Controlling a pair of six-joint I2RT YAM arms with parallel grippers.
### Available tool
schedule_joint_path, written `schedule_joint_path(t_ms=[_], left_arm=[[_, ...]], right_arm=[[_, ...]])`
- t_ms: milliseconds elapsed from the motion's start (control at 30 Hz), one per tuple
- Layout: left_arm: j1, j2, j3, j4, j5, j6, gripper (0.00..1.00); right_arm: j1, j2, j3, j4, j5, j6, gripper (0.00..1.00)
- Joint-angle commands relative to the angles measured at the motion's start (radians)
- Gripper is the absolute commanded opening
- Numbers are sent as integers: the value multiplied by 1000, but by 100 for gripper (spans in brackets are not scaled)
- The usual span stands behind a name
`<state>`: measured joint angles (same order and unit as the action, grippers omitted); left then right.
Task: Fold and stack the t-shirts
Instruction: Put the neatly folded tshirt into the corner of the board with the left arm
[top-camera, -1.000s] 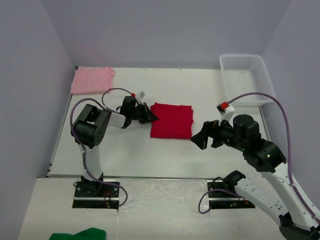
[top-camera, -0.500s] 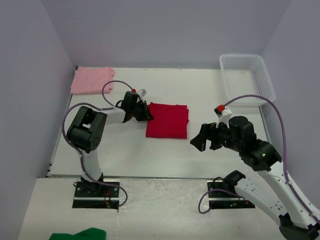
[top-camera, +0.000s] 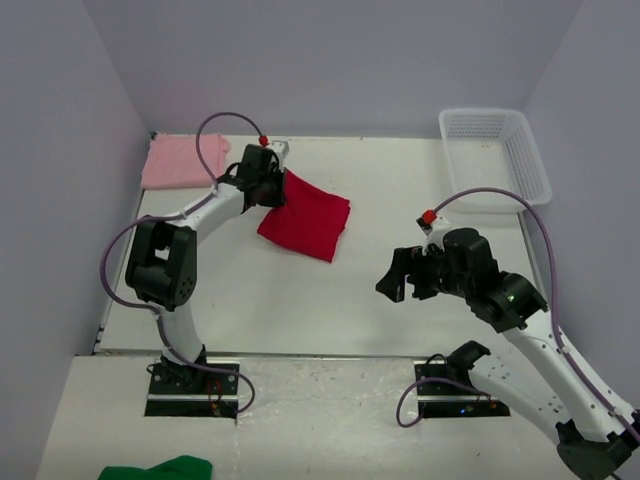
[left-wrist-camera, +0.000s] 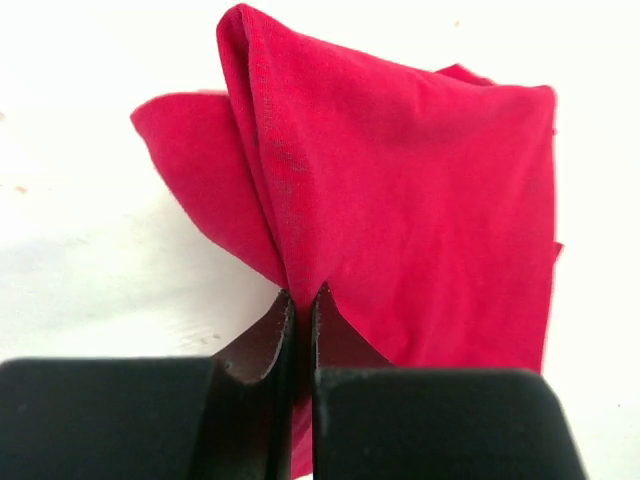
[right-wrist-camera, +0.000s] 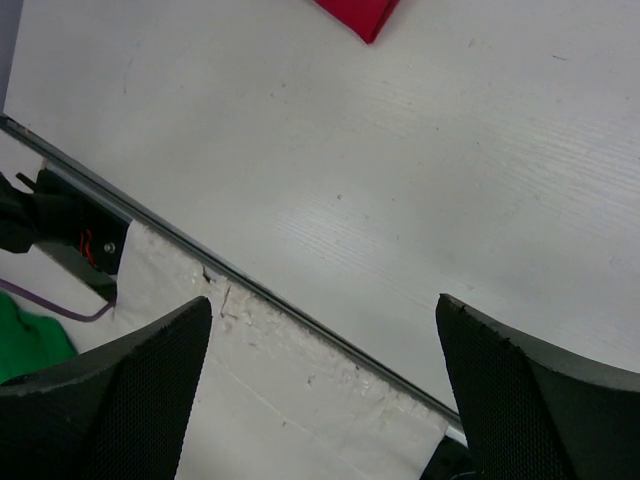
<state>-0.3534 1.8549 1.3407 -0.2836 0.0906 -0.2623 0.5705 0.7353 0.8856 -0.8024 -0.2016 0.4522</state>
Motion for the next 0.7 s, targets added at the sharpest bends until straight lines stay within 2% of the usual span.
schedule_joint_path(t_ms=[0, 400, 667], left_arm=[[31, -23, 121, -40, -58, 115, 0], [142, 121, 460, -112, -40, 300, 0], [198, 286, 713, -169, -8, 374, 0]], right_arm=[[2, 15, -10, 28, -35, 0, 93], [5, 127, -21, 74, -79, -38, 92], [5, 214, -2, 89, -88, -58, 93]])
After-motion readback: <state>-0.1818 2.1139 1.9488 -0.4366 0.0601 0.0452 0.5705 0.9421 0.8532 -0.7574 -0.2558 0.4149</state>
